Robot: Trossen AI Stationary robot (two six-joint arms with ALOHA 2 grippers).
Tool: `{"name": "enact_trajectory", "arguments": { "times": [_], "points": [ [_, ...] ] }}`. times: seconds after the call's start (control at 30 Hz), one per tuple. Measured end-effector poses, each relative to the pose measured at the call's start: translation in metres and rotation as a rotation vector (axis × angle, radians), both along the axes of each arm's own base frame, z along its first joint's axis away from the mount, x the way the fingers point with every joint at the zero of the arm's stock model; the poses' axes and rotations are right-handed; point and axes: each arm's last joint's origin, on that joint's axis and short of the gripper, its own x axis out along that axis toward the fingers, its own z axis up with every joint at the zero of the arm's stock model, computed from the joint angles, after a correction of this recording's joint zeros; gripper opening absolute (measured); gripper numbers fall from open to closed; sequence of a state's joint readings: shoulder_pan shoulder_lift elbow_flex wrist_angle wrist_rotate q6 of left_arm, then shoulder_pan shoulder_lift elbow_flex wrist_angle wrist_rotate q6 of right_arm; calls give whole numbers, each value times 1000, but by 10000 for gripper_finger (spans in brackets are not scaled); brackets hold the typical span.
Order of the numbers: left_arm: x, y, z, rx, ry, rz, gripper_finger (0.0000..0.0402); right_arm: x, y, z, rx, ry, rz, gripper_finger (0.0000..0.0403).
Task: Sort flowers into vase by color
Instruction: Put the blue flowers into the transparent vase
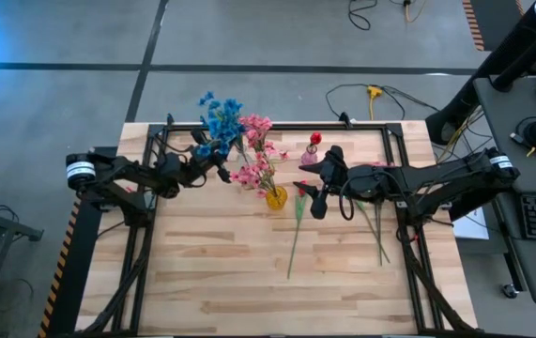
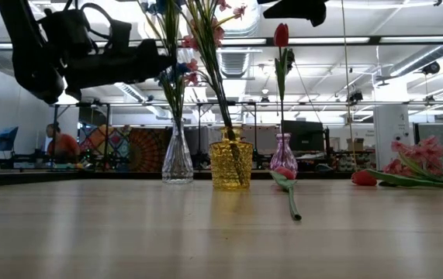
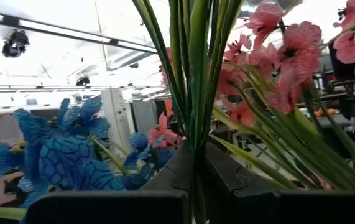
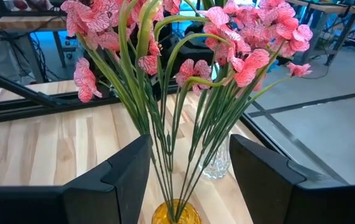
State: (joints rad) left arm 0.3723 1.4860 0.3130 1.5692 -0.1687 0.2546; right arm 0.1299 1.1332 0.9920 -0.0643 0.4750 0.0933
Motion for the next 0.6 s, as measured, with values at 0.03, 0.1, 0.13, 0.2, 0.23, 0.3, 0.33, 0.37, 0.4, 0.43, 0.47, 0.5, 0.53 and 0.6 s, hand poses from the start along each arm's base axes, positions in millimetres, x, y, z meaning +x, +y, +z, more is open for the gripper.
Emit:
{"name": "enact_trajectory", "arguments": {
  "times": [0.03,0.1,0.13,0.2,0.23,0.3,0.33,0.37,0.4,0.43,0.47,0.5,0.53,0.6],
  "points": [
    [0,0,-1,5,9,-2,0,0,0,0,0,0,0,212],
    [1,1,-2,20,31,-22,0,0,0,0,0,0,0,212],
    [1,1,-2,29,35,-38,0,0,0,0,0,0,0,212],
    [1,0,-2,44,39,-70,0,0,0,0,-1,1,1,212],
    [1,0,-2,45,41,-74,0,0,0,0,-3,2,1,212],
    [1,1,-2,39,38,-56,0,0,0,0,-3,2,1,212],
    [0,1,-2,39,37,-51,0,0,0,0,-3,2,1,212],
    [0,2,-2,38,37,-47,0,0,0,0,-3,2,1,212],
    [0,2,-2,37,37,-45,0,0,0,0,-3,2,1,212],
    [0,2,-2,38,37,-45,0,0,0,0,-3,2,1,212],
    [0,2,-2,38,38,-45,0,0,0,0,-4,2,1,212],
    [0,3,-2,38,38,-43,0,0,0,0,-4,2,1,212],
    [0,3,-2,38,38,-41,0,0,0,0,-4,2,1,212],
    [-1,4,-1,39,38,-38,0,0,0,0,-5,2,2,212]
  ]
}}
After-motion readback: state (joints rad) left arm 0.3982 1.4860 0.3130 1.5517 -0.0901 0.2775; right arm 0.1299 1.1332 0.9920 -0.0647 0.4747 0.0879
